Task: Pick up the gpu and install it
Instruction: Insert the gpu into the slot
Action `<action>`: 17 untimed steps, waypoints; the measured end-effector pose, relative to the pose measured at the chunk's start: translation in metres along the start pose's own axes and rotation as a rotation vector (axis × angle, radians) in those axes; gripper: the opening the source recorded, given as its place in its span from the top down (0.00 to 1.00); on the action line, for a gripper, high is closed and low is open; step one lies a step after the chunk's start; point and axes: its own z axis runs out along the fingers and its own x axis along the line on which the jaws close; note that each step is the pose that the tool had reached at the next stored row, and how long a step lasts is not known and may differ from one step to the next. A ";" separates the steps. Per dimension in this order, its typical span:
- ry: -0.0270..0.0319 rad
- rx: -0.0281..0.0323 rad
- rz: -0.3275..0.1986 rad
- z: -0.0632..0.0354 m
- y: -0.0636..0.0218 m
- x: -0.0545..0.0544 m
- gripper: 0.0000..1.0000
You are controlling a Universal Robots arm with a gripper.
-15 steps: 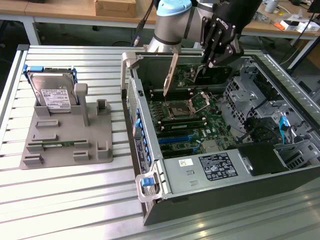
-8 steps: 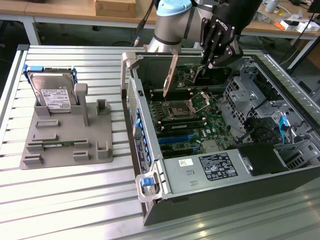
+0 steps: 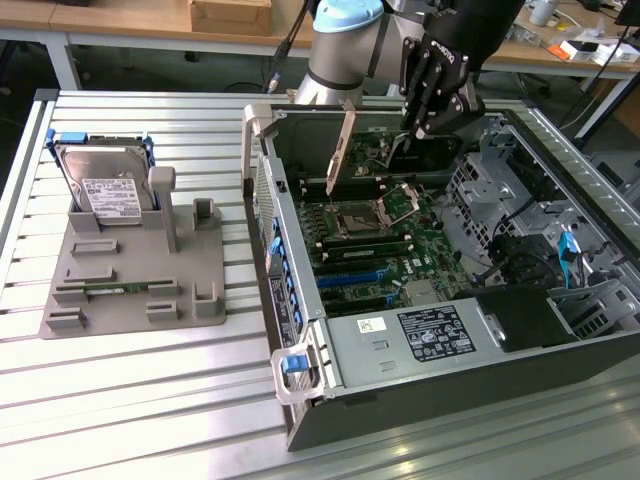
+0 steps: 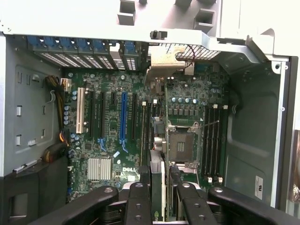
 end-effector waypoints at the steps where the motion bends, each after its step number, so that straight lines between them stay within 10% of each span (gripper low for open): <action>1: 0.0000 0.0000 0.000 0.0001 0.0000 0.000 0.73; 17: 0.0000 0.0000 0.000 0.0036 -0.0001 0.000 0.73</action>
